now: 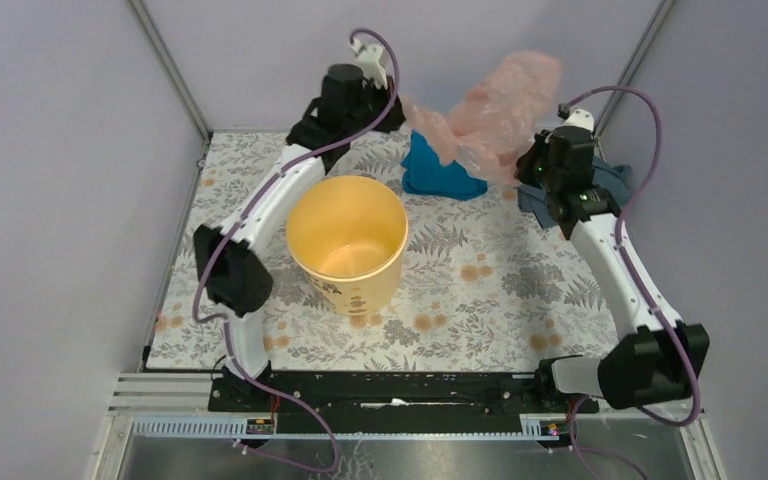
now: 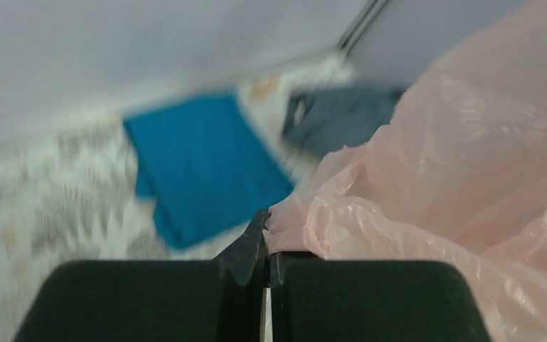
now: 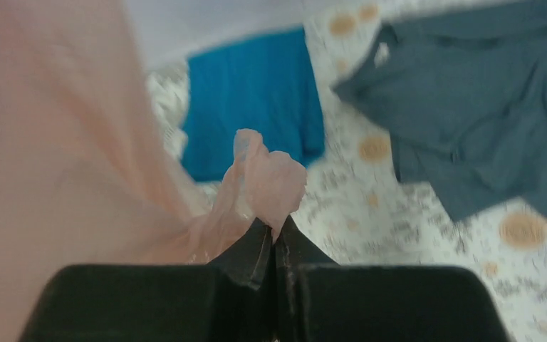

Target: Put the trash bags into the trash bin

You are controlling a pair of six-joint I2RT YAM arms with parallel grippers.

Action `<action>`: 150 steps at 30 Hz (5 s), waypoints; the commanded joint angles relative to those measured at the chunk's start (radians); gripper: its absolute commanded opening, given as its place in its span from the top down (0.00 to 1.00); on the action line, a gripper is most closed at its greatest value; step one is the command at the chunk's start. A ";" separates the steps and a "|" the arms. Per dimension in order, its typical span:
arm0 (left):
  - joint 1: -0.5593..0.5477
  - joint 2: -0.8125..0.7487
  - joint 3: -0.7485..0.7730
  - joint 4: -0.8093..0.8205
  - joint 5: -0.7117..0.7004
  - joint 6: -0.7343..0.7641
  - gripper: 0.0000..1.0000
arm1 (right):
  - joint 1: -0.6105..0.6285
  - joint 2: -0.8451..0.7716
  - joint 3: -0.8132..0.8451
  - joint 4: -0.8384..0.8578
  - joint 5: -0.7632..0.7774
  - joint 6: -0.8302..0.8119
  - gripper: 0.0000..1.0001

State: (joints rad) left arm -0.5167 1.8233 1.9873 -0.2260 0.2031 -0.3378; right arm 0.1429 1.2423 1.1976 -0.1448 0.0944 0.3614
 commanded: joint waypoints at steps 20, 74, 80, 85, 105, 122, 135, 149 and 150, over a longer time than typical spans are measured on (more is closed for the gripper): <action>0.159 -0.187 -0.115 -0.207 0.004 -0.054 1.00 | 0.000 0.045 0.157 0.053 -0.160 0.037 1.00; 0.159 -0.787 -0.505 0.108 0.316 -0.356 1.00 | 0.362 -0.099 0.325 -0.105 -0.274 0.248 1.00; 0.151 -0.722 -0.529 0.211 0.386 -0.431 1.00 | 0.362 -0.090 0.411 -0.168 -0.205 0.145 1.00; 0.145 -0.732 -0.556 0.197 0.362 -0.401 1.00 | 0.361 -0.057 0.394 -0.105 -0.292 0.152 1.00; 0.150 -0.962 -0.824 -0.250 -0.020 -0.208 1.00 | 0.486 -0.002 0.259 -0.099 -0.238 0.151 1.00; 0.149 -1.074 -1.005 -0.314 -0.055 -0.245 1.00 | 0.586 0.148 0.263 -0.029 -0.370 0.175 1.00; 0.151 -1.116 -1.086 -0.396 -0.268 -0.309 1.00 | 0.441 0.138 0.164 -0.004 -0.276 0.156 1.00; 0.150 -0.918 -1.198 0.068 0.033 -0.376 1.00 | 0.352 0.057 0.105 -0.047 -0.213 0.119 0.97; 0.149 -0.900 -1.179 0.084 0.048 -0.373 1.00 | 0.342 0.051 0.109 -0.061 -0.200 0.111 0.97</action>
State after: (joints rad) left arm -0.3687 0.8463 0.7811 -0.2329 0.1570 -0.7025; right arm 0.5259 1.3598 1.2865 -0.1955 -0.1497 0.5156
